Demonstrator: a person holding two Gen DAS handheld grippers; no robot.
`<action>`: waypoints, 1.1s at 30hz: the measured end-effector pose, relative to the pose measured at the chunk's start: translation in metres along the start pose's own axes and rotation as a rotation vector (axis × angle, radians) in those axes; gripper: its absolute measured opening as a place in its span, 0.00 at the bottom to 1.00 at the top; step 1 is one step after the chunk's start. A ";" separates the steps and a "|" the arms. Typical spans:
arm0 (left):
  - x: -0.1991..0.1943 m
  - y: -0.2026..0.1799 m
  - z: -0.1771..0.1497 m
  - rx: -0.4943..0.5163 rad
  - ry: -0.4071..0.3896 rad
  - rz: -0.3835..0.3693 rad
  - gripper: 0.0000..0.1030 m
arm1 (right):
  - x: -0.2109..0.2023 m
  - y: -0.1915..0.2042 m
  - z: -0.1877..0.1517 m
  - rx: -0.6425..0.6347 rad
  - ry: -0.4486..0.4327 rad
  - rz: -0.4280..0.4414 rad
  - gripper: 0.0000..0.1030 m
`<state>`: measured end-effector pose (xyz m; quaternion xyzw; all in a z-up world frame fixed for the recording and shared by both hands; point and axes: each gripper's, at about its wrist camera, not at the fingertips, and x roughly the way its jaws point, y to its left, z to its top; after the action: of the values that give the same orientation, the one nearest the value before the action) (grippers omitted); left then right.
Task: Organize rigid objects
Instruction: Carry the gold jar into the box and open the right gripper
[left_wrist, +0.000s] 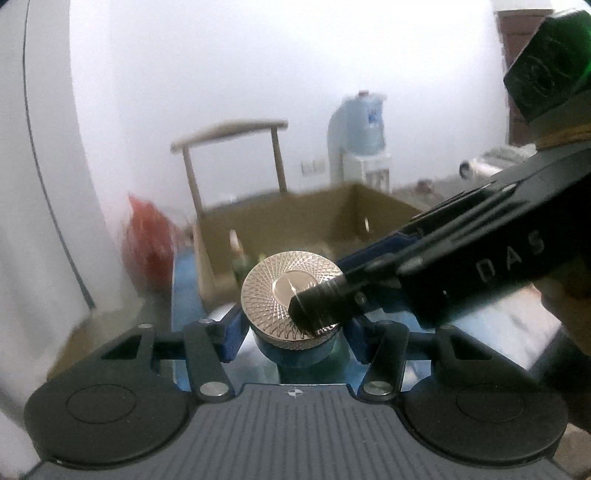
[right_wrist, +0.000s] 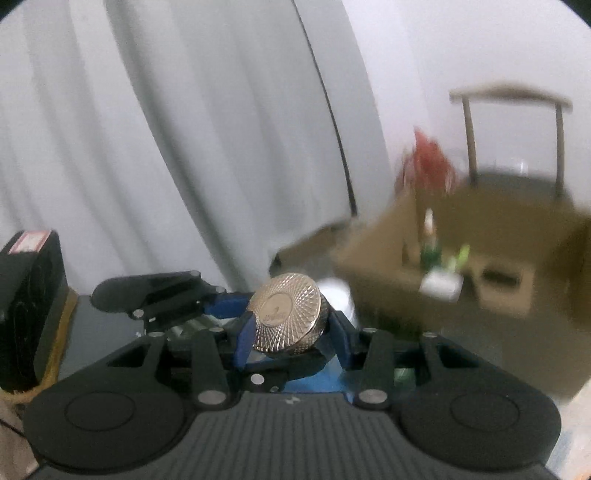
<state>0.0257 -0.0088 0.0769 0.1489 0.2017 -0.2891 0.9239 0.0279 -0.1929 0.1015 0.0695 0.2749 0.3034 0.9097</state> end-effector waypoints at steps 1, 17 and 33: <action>0.002 0.002 0.009 0.003 -0.008 -0.002 0.53 | -0.004 0.000 0.009 -0.019 -0.020 -0.010 0.46; 0.197 0.015 0.103 -0.229 0.310 -0.239 0.53 | 0.036 -0.175 0.094 0.219 0.197 -0.153 0.46; 0.294 0.025 0.084 -0.366 0.587 -0.203 0.53 | 0.115 -0.262 0.084 0.360 0.448 -0.104 0.45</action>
<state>0.2851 -0.1613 0.0192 0.0368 0.5205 -0.2832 0.8047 0.2847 -0.3327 0.0421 0.1468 0.5216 0.2104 0.8137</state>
